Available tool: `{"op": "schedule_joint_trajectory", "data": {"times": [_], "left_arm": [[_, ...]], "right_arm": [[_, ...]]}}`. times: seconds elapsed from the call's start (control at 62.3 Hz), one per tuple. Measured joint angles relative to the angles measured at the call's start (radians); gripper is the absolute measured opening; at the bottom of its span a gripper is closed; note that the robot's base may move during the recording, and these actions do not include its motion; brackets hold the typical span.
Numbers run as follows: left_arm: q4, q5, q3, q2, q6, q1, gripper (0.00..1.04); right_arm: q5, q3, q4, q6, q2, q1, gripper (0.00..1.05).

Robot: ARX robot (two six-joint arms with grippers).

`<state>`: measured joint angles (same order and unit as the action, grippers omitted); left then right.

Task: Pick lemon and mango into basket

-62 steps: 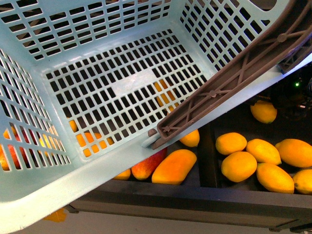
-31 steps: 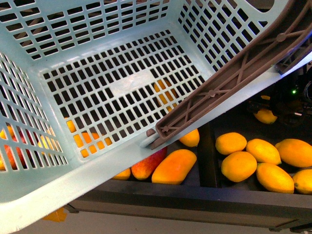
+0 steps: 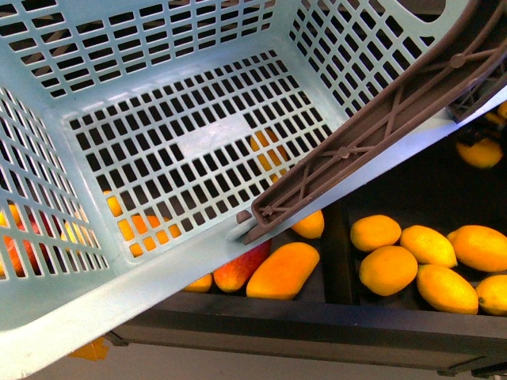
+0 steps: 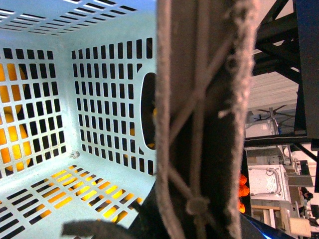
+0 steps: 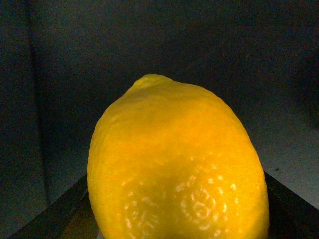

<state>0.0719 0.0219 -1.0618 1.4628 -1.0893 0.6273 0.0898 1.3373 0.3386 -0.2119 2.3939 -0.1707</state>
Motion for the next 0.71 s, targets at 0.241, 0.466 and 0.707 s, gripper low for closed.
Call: {"op": "schedule_joint_trajectory", "data": {"times": [0.241, 0.466, 0.707], "left_arm": [[0.000, -0.001, 0.000, 0.000, 0.000, 0.000, 0.05], [0.000, 0.000, 0.000, 0.000, 0.000, 0.000, 0.05], [0.000, 0.000, 0.000, 0.000, 0.000, 0.000, 0.05]], "right_arm": [[0.108, -0.251, 0.068, 0.037, -0.396, -0.035, 0.71], [0.183, -0.373, 0.060, 0.022, -0.732, 0.034, 0.71], [0.159, -0.379, 0.035, 0.007, -0.861, 0.221, 0.71]]}}
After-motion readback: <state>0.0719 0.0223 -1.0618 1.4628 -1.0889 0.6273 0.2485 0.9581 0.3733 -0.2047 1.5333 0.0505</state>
